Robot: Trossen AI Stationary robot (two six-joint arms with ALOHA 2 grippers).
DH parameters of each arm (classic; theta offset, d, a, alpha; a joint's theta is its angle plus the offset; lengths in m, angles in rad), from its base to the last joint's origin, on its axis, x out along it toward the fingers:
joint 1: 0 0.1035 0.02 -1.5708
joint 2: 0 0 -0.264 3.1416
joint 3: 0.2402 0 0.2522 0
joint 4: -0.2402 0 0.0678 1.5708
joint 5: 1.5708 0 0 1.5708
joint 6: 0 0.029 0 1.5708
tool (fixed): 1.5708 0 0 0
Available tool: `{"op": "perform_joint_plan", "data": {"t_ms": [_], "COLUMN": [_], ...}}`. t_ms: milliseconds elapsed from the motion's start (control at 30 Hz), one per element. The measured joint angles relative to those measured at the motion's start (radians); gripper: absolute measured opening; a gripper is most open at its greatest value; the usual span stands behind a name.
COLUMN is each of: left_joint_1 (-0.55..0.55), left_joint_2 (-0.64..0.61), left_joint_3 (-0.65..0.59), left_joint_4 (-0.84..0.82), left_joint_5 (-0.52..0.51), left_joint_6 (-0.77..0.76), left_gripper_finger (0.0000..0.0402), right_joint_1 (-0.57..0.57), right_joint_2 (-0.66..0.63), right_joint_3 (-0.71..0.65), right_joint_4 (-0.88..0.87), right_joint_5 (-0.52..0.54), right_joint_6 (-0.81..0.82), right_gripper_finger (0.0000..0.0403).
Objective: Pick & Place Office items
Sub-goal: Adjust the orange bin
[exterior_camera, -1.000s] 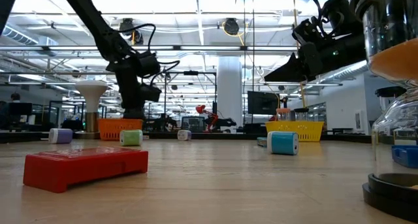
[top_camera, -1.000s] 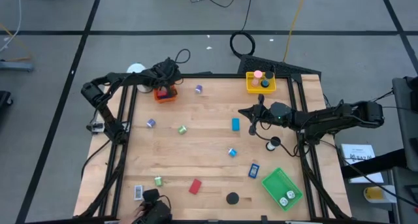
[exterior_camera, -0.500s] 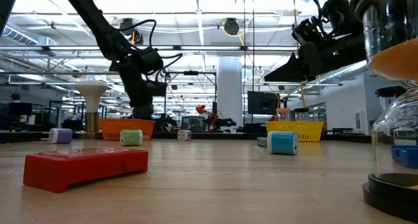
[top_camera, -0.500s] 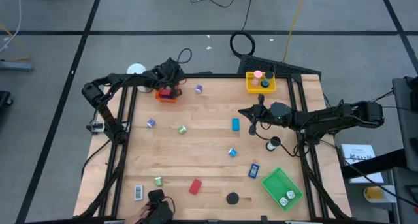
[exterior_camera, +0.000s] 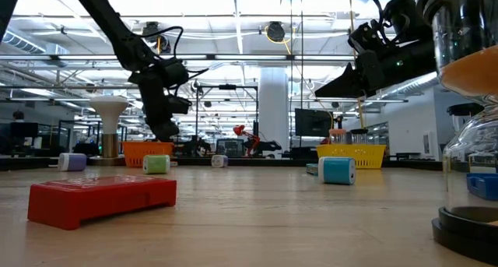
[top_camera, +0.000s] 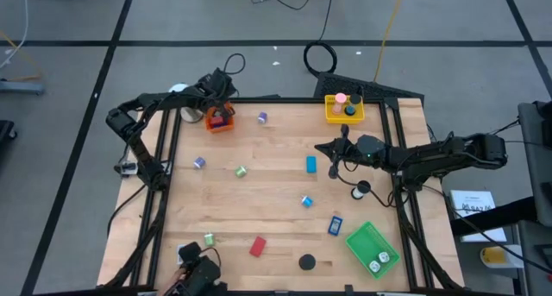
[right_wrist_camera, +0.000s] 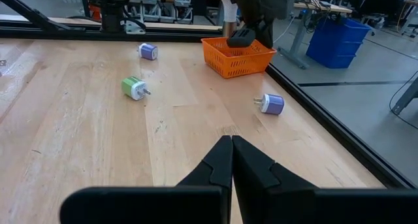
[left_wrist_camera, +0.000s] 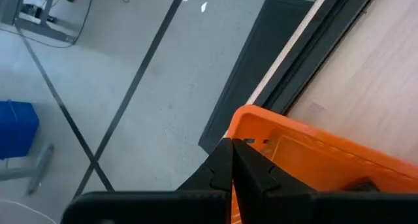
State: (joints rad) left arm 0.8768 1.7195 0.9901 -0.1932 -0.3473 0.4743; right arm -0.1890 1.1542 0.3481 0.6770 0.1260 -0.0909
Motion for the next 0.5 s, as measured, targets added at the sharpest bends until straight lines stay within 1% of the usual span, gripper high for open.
{"op": "perform_joint_plan", "data": {"t_ms": [67,200,333,500], "left_joint_1": [-0.003,-0.029,-0.061,-0.074], "left_joint_2": [0.0,0.0,0.0,0.0], "left_joint_3": [0.0,0.0,0.0,0.005], "left_joint_4": [-0.003,-0.007,0.014,0.028], "left_joint_5": [0.014,0.088,0.088,0.085], "left_joint_6": [-0.006,-0.005,-0.004,-0.004], "left_gripper_finger": [0.0009,0.0012,0.0003,0.0011], "right_joint_1": [0.0,0.0,0.0,0.0], "right_joint_2": [0.0,0.0,0.0,0.0], "right_joint_3": [0.0,0.0,0.0,0.0], "right_joint_4": [0.0,0.0,0.0,0.0], "right_joint_5": [0.0,0.0,0.0,0.0], "right_joint_6": [0.0,0.0,0.0,0.0], "right_gripper_finger": [0.0,0.0,0.0,0.0]}}
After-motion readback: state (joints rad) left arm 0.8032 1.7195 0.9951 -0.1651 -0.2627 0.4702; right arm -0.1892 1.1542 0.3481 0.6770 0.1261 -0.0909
